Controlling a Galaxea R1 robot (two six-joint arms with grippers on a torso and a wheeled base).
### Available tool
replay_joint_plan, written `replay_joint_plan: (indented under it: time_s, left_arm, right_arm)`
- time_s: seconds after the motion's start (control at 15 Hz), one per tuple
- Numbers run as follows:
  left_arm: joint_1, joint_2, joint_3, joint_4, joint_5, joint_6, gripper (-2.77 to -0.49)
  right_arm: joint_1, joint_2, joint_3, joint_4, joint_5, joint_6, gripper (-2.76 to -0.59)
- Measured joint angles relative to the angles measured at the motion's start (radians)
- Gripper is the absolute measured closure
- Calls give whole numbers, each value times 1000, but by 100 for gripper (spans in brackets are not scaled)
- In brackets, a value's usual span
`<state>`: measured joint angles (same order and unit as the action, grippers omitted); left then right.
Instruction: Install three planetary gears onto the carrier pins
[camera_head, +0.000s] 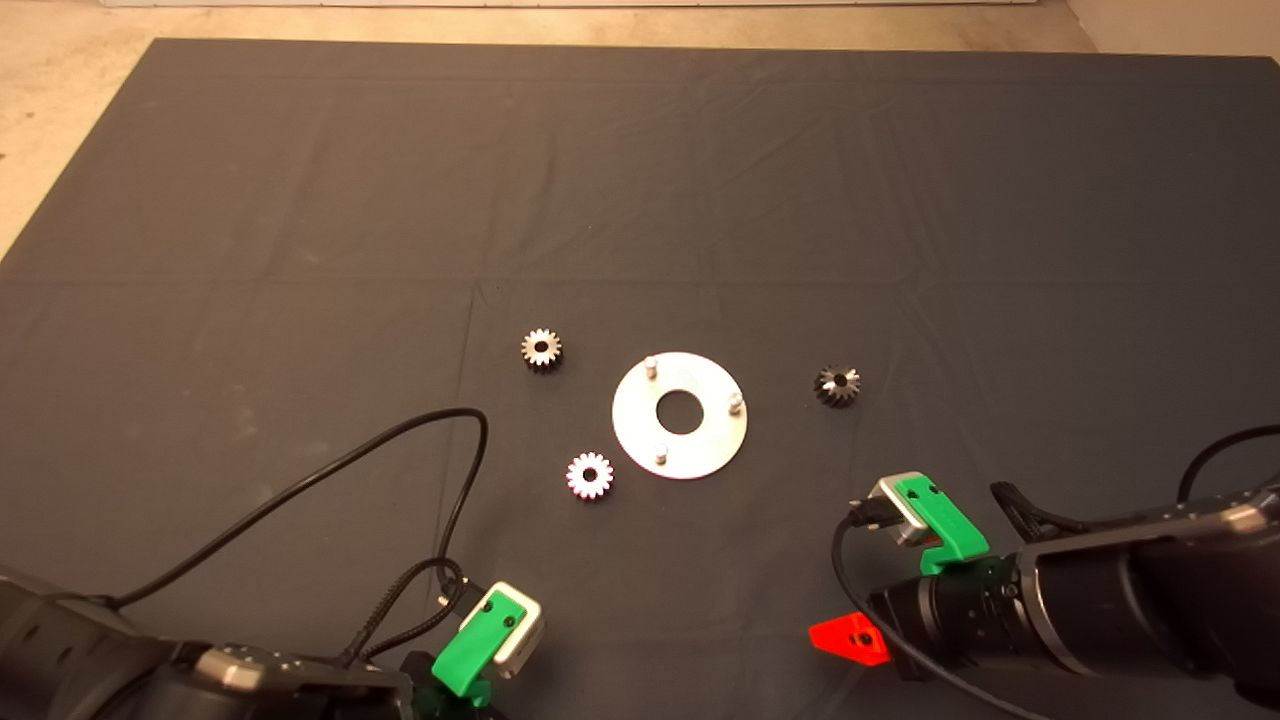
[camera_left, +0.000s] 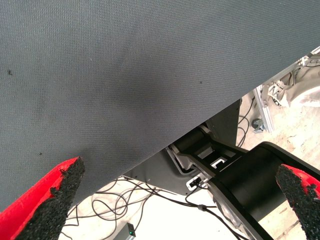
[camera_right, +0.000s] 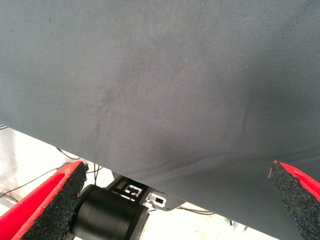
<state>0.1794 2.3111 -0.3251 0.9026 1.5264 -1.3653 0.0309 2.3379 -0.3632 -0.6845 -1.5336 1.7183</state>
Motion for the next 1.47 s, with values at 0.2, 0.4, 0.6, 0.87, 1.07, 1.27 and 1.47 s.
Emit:
replay_joint_plan:
  time_s: [0.2, 0.4, 0.6, 0.87, 1.07, 1.27, 1.47]
  left_arm:
    - [0, 8, 0, 0, 0, 0, -277]
    - [-47, 30, 0, -1, 0, 0, -277]
    - [-97, 60, 0, 3, 0, 22, -277]
    - [-122, 69, -51, 2, 0, 91, -277]
    - [-128, 103, -123, 0, 0, 166, -277]
    - [-136, 201, -257, 1, 4, 237, -277]
    - [-202, 244, -283, -26, -2, 254, -277]
  right_arm:
    - [18, 0, 0, 0, 0, 0, -275]
    - [18, 0, 0, 0, 0, -3, -275]
    - [16, 0, 0, 0, -1, -18, -275]
    - [16, -2, 0, 0, 0, -39, -275]
    - [16, -2, 0, 0, 0, -45, -275]
    - [17, -2, 0, 1, 0, -46, -275]
    - [16, -11, 0, 3, 0, -50, -275]
